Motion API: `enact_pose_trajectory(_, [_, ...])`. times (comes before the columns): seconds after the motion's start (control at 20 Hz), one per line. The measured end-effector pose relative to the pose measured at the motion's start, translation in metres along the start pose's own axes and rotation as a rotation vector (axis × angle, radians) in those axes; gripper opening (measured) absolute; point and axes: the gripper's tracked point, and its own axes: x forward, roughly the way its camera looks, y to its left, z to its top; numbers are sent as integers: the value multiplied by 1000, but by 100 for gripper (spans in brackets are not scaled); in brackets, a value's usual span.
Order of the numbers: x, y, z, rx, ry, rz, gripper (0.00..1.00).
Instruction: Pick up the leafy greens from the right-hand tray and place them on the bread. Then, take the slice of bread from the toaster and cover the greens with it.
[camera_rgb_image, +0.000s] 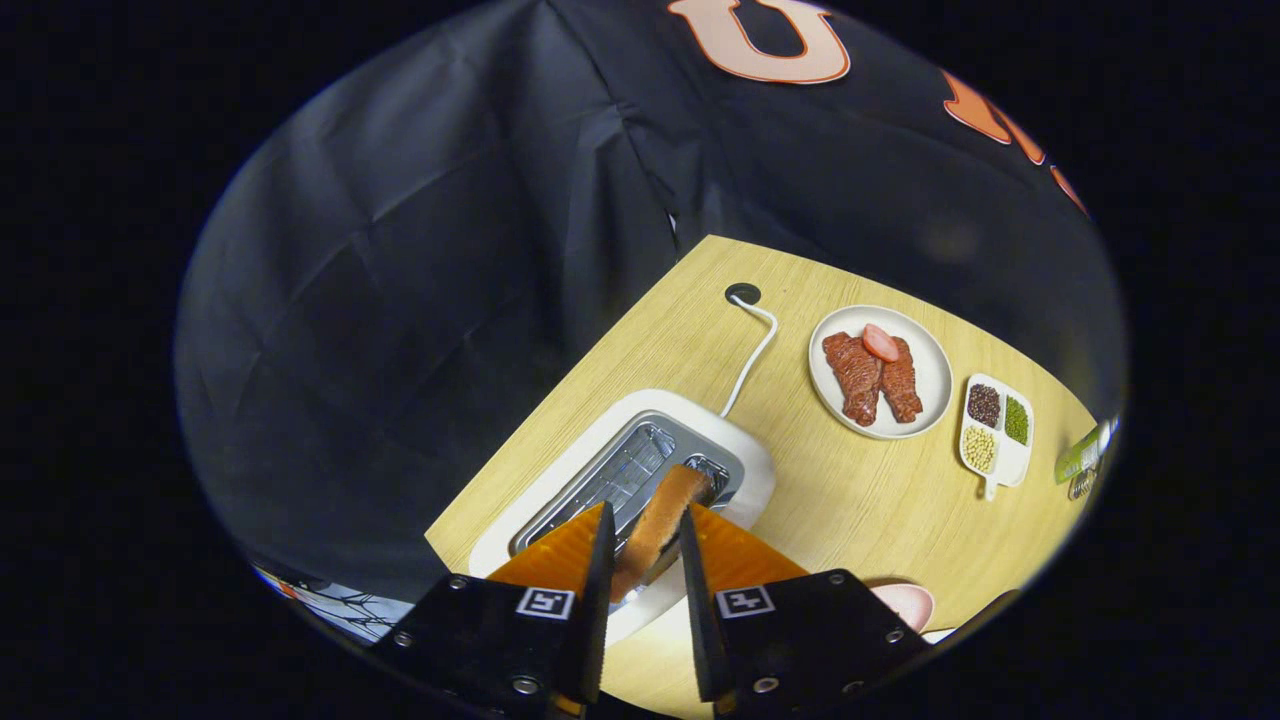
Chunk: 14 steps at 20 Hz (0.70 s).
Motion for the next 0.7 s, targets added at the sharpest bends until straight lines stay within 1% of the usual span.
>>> enact_pose_trajectory(0.05, [1, -4, -1, -5, -1, -10, 31])
enact_pose_trajectory(0.2, [-2, -6, -3, 31, -2, -3, 24])
enact_pose_trajectory(0.25, [-4, -8, -2, 49, -9, 4, 18])
enact_pose_trajectory(0.35, [-5, -9, -1, 74, -25, 20, 13])
enact_pose_trajectory(0.5, [-17, -9, 5, 94, -69, 38, 10])
enact_pose_trajectory(0.7, [-43, -14, 16, 103, -152, 57, 10])
